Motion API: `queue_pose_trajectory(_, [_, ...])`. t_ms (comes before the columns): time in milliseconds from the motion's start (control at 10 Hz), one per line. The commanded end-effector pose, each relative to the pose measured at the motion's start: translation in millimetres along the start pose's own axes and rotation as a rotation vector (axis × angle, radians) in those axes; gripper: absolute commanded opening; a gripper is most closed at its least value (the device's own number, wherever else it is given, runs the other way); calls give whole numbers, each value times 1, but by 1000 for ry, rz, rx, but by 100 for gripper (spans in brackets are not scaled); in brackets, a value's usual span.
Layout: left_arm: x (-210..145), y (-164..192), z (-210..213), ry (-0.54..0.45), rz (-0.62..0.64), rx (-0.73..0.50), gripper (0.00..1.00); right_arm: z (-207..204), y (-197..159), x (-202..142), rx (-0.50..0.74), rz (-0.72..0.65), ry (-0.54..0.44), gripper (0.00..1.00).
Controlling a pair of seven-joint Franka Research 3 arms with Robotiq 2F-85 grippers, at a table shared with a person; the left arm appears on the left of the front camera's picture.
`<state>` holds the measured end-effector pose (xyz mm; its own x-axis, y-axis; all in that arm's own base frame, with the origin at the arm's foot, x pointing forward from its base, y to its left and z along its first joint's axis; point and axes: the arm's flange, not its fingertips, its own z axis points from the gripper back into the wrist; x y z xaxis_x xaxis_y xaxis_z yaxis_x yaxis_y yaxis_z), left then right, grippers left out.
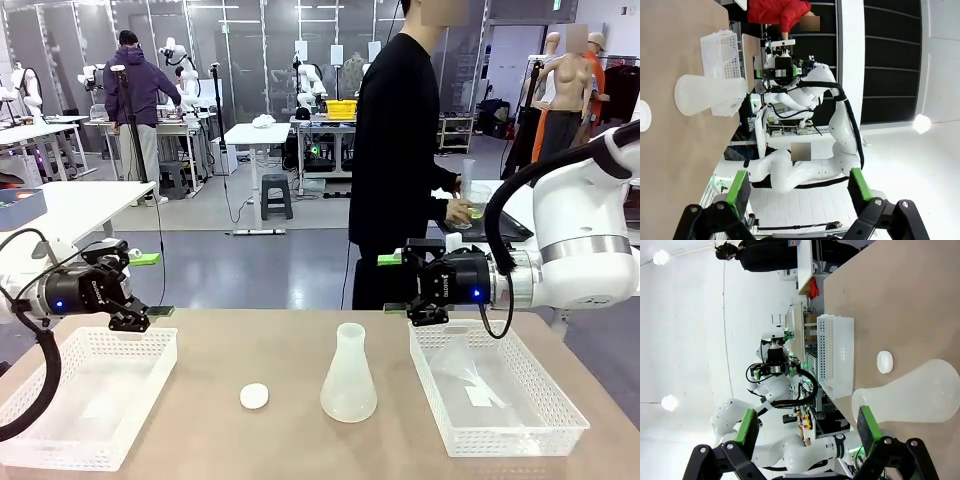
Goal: Prepare the solutions needed for the experiment.
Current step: Pick up the Plastic Funnel and insert it into the Big flask.
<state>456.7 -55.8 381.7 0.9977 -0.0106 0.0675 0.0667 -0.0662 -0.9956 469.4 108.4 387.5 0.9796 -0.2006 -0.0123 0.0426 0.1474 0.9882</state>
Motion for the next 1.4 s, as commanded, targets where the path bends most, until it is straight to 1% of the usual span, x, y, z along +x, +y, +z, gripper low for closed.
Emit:
queue_pose_trajectory(0, [-1, 0, -1, 10, 1, -5, 100, -1, 0, -1, -3, 1, 6, 100])
queue_pose_trajectory(700, [-1, 0, -1, 10, 1, -5, 100, -1, -1, -1, -4, 0, 2, 100])
queue_pose_trajectory(1000, [-1, 0, -1, 10, 1, -5, 100, -16, 31, -24, -239, 436, 116, 100])
queue_pose_trajectory(1100, [-1, 0, -1, 10, 1, -5, 100, -15, 42, -32, -355, 579, 140, 100])
queue_pose_trajectory(1300, [-1, 0, -1, 10, 1, -5, 100, -9, 59, -42, -627, 757, 222, 100])
